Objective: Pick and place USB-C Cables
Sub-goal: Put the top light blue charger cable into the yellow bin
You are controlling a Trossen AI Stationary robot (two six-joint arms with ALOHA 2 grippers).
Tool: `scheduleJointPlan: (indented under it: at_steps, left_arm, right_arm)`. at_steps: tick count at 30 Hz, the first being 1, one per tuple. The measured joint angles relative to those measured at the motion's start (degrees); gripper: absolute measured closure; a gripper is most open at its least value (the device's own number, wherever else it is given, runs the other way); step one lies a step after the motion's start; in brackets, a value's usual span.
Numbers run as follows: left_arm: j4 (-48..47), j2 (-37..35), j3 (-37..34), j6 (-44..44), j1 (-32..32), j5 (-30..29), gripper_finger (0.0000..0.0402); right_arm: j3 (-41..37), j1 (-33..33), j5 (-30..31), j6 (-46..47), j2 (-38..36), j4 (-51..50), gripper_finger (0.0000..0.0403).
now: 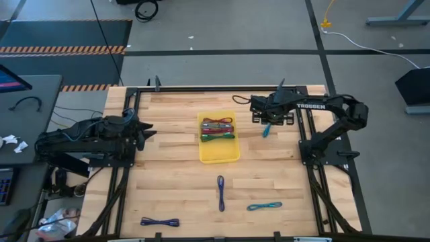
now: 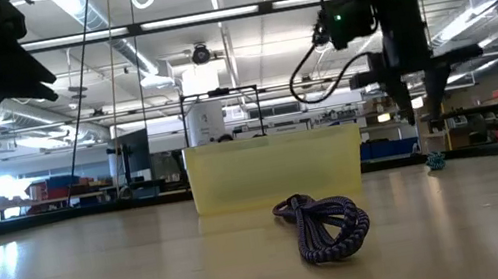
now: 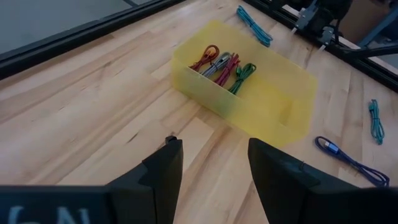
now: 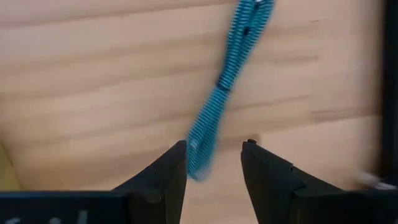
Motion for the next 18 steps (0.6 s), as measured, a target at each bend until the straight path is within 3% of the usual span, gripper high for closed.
scheduleJointPlan:
  at_steps: [6,18]
  left_arm:
    - [0.0,0.0,0.0,1.3,0.0,0.0,0.0214]
    - [0.0,0.0,0.0,1.5,0.0,0.0,0.0214]
  right_arm:
    - [-6.0,-3.1,-1.0,2.6,0.0,9.1,0.0245]
    - [-12.2,-3.9,0.6,7.4,0.0,15.6,0.0244]
